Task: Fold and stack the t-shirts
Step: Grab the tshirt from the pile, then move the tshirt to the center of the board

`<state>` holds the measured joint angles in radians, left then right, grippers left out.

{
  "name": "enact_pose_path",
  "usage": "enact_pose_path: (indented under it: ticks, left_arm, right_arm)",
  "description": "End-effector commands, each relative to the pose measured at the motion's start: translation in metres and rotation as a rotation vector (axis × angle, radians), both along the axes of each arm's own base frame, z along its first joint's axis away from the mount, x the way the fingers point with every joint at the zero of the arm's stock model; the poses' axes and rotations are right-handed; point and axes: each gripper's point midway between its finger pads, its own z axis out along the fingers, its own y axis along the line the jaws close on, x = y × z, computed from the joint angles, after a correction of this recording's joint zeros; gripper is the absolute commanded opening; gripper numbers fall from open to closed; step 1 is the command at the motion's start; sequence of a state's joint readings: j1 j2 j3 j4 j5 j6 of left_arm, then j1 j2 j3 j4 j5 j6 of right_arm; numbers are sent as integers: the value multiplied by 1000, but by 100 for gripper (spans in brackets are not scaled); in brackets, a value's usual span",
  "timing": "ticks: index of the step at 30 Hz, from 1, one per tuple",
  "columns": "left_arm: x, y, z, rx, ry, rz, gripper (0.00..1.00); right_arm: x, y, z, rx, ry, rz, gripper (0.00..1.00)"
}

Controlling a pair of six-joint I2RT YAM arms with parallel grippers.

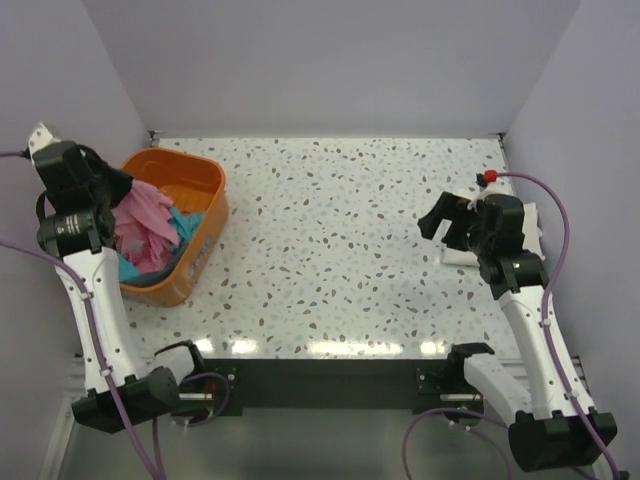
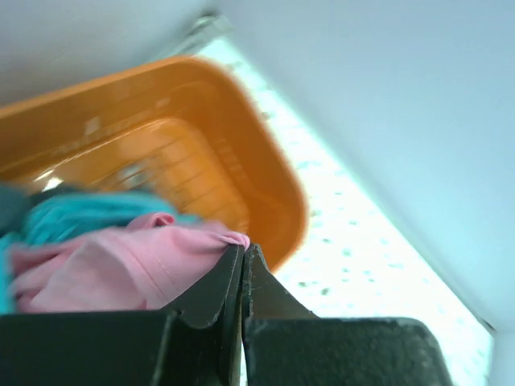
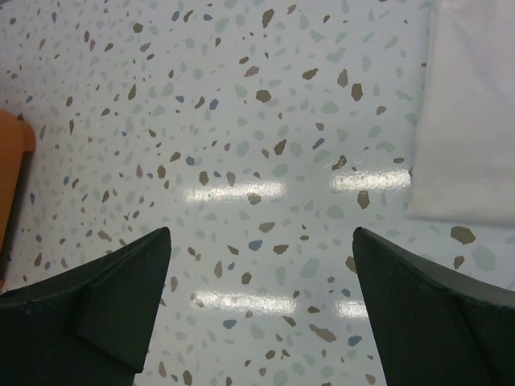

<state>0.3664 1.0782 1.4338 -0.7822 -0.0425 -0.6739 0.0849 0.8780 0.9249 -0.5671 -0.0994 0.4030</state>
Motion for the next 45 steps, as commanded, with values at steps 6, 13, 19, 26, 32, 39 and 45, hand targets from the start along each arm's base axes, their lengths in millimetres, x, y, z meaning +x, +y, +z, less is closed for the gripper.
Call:
enact_pose_path:
  ticks: [6,13,19,26,32,39,45]
  left_arm:
    - [48,-141,229,194,-656,-680,0]
    - [47,-199,293,168,-819,-899,0]
    - [41,-184,323,198,-929,-787,0]
    - [54,-254,298,96,-916,-1031,0]
    - [60,-357,251,125,-807,-1199,0]
    - [19,-448,231,135,-814,-1378,0]
    - [-10,-458,244,98,-861,-1428,0]
  right_arm:
    - [6,12,2,40,-20,46,99]
    - [6,12,1,55,-15,39,99]
    - [0,6,3,32,-26,16,99]
    - [-2,4,6,30,-34,5,99]
    - [-3,2,0,26,-29,-8,99]
    - [-8,-12,-10,-15,14,-80,99]
    - [-16,-34,-17,-60,48,-205,99]
